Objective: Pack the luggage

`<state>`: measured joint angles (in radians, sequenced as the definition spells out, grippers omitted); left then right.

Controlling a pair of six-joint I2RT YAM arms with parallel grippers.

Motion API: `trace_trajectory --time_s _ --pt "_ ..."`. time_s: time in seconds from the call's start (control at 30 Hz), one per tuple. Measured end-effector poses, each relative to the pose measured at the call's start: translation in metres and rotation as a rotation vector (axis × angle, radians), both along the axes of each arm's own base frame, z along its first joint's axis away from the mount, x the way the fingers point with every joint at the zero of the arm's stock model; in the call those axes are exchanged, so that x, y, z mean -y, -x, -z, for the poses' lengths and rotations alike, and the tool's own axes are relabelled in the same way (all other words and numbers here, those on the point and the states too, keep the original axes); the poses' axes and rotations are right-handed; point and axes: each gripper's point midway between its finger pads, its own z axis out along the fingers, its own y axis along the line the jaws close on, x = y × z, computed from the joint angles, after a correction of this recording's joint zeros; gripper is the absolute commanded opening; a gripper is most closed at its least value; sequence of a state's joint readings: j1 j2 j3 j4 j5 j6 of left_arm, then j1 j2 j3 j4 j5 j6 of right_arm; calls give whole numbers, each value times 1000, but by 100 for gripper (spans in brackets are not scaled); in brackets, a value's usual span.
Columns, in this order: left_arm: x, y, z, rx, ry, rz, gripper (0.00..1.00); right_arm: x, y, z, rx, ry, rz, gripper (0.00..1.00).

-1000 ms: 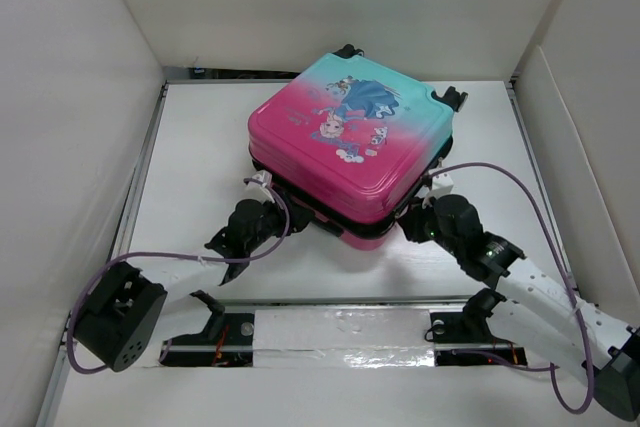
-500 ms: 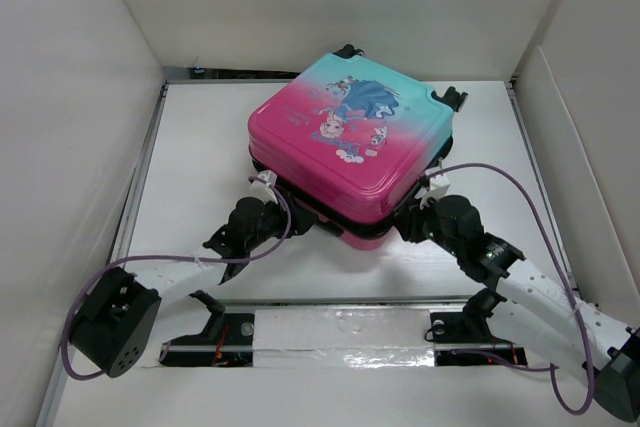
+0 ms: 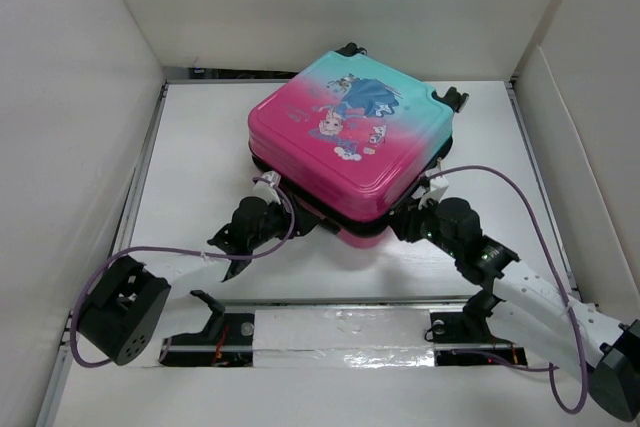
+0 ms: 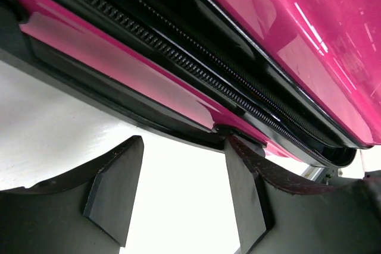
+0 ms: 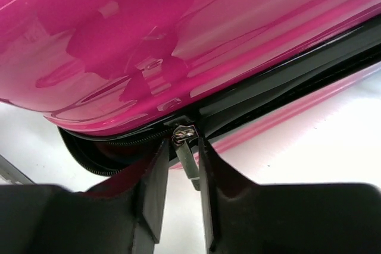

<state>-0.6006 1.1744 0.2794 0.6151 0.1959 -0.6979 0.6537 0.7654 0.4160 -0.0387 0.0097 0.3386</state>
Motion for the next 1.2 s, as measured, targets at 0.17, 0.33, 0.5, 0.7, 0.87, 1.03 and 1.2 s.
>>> trace_trajectory --time_s 0.17,0.33,0.5,0.7,0.87,1.03,1.2 --pt "5 -2 0 -5 27 5 54 -2 10 3 -8 -38 -27 53" --pt "9 -6 0 -6 53 -3 47 3 19 -3 0 -83 -18 36" --pt "9 -10 2 -35 83 -40 35 9 24 4 -14 -99 8 34" --pt "9 -11 1 -47 102 -64 33 11 22 28 -81 -32 20 41" --pt "9 -11 2 -49 105 -68 32 16 18 41 -102 29 44 45" --pt "8 -11 2 -46 107 -71 30 20 8 28 -59 34 80 47" --pt "8 -11 2 -44 108 -71 29 20 2 13 9 18 87 45"
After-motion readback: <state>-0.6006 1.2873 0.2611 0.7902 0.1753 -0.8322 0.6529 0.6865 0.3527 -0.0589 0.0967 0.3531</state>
